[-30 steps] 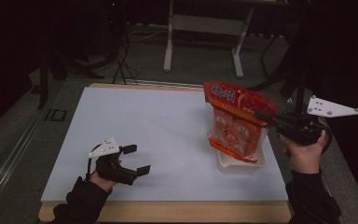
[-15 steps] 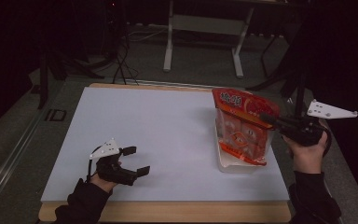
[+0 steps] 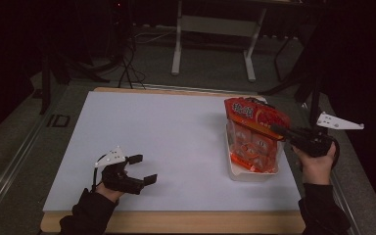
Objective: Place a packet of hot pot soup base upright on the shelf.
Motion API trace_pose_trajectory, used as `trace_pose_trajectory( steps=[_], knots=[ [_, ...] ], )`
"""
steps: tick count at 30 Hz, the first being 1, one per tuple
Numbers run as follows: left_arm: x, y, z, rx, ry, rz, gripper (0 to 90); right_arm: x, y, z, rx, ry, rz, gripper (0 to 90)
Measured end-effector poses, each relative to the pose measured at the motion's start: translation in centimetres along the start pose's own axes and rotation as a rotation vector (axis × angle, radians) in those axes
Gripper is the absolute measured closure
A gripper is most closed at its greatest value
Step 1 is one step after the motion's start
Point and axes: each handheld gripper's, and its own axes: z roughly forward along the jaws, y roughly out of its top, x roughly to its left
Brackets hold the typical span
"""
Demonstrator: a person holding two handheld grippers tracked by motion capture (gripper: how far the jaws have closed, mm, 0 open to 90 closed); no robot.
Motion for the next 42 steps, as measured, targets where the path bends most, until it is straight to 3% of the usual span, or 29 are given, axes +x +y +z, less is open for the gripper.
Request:
trace_pose_trajectory(
  steps=[5,9,16,20,22,26,27,30,31,33,34,37,41,42],
  knots=[
    [0.0,-0.1,0.1,0.000,0.002,-0.001,1.6,-0.6,-1.3,-0.2,-0.017,-0.002,0.043,90.0],
    [0.1,-0.3,0.2,0.001,0.002,-0.006,1.6,-0.7,-2.0,-0.9,-0.012,-0.050,0.040,90.0],
    [0.3,-0.6,0.4,0.010,0.012,-0.013,1.6,-1.2,-3.5,-1.9,-0.009,-0.087,0.059,89.8],
    [0.5,-0.6,0.4,0.010,0.012,-0.019,1.6,-1.4,-4.7,-1.6,0.013,-0.100,0.069,89.7],
    [0.5,-0.7,0.5,0.012,0.016,-0.022,1.6,-1.7,-5.4,-1.5,-0.008,-0.072,0.103,89.7],
    [0.5,-0.7,0.5,0.010,0.016,-0.021,1.6,-1.7,-5.3,-1.7,-0.006,-0.086,0.101,89.1],
    [0.5,-0.7,0.5,0.011,0.015,-0.022,1.6,-1.6,-5.2,-1.7,-0.004,-0.092,0.100,87.5],
    [0.5,-0.7,0.5,0.014,0.017,-0.018,1.6,-1.4,-4.8,-1.5,0.015,-0.117,0.089,71.9],
    [0.5,-0.7,0.5,0.014,0.017,-0.018,1.6,-1.4,-4.8,-1.5,0.015,-0.117,0.089,71.9],
    [0.6,-0.8,0.5,0.016,0.020,-0.016,1.6,-0.9,-4.1,-1.8,-0.031,-0.114,0.094,60.5],
    [0.6,-0.8,0.5,0.017,0.019,-0.019,1.6,-0.4,-3.5,-2.0,-0.039,-0.126,0.069,56.0],
    [0.6,-0.9,0.6,0.019,0.018,-0.018,1.6,0.3,-2.5,-2.2,-0.053,-0.132,0.057,50.9],
    [0.5,-0.9,0.6,0.019,0.020,-0.013,1.6,2.5,-0.3,-2.7,-0.103,-0.147,-0.013,35.6],
    [0.5,-0.9,0.6,0.019,0.020,-0.013,1.6,2.5,-0.3,-2.7,-0.103,-0.147,-0.013,35.6]
  ],
)
